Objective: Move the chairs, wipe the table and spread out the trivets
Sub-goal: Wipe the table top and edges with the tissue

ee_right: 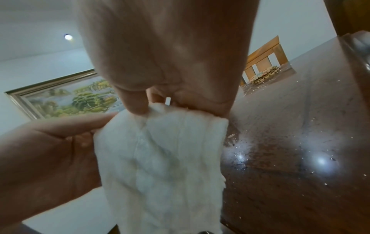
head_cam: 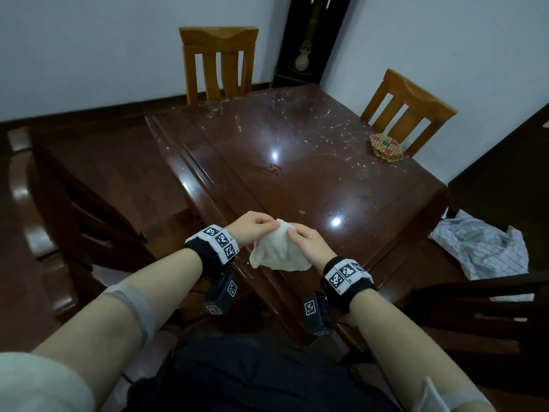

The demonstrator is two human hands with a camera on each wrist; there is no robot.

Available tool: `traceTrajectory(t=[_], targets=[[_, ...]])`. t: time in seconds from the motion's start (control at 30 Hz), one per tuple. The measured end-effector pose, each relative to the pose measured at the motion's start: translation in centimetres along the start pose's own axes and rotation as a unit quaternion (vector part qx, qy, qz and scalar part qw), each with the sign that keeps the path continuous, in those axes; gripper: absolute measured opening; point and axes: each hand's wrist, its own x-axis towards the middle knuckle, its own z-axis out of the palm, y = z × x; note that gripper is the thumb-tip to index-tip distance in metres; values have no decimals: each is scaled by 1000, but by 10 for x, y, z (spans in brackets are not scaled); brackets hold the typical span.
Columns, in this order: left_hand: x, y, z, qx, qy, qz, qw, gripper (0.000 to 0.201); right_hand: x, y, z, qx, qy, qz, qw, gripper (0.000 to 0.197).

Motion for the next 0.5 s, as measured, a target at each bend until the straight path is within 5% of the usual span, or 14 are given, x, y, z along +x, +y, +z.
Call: traceTrajectory(t=[0.17,0.33,0.5], targets=[[-5,13,-2,-39,104,10,994,30,5,18,-5,-29,132,47,990,40],[-14,22,1,-67,143,19,987,38,-6,16,-2,35,22,178,983,52],[-19,23,9,-77,147,-2,986,40,-9,25,5,172,9,167,971,47]])
